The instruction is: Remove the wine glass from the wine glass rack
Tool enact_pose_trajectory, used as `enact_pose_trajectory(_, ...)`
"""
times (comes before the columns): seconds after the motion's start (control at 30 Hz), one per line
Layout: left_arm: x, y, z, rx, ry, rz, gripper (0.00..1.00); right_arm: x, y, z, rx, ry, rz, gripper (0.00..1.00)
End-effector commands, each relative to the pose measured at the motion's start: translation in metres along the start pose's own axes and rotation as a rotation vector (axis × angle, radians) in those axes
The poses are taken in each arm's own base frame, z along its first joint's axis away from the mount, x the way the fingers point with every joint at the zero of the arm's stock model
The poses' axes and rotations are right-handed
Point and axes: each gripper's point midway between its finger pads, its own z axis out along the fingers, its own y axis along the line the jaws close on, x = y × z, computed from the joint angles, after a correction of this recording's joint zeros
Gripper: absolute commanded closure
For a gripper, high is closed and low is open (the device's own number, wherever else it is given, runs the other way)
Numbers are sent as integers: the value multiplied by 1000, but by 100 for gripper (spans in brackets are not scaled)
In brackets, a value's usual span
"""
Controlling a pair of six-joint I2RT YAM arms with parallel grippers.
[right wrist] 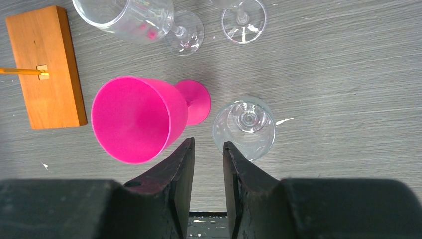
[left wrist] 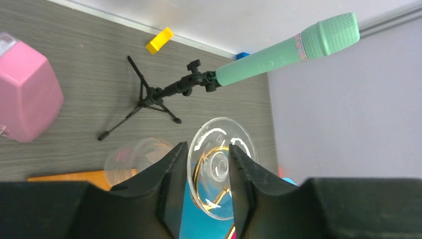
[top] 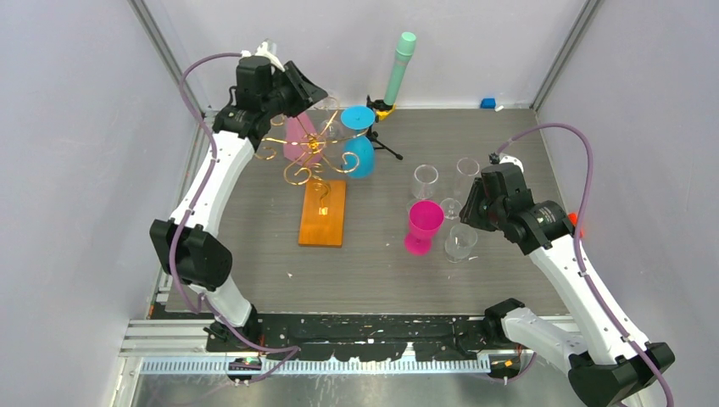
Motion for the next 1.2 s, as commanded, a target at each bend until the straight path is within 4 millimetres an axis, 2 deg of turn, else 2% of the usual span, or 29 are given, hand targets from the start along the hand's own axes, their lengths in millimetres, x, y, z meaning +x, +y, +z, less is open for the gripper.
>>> enact_pose_trajectory(0.0, -18, -20, -18, 120, -35, -57, 67, -11, 4, -3, -21, -49, 23, 67)
enact_pose_trajectory(0.23, -30, -17, -24, 192, -67, -184, 84, -10, 4, -2, -20, -47, 22, 67)
enact_pose_trajectory(0.43, -32, -18, -26, 224, -70, -210, 100, -9, 3, -1, -17, -46, 22, 67)
enact_pose_trajectory(0.9, -46, -61, -45, 467, -62, -290, 100, -8, 3, 0, -20, -46, 20, 68)
enact_pose_trajectory(1.17, -46, -67, -48, 497, -52, -298, 100, -9, 4, 0, -24, -47, 21, 68)
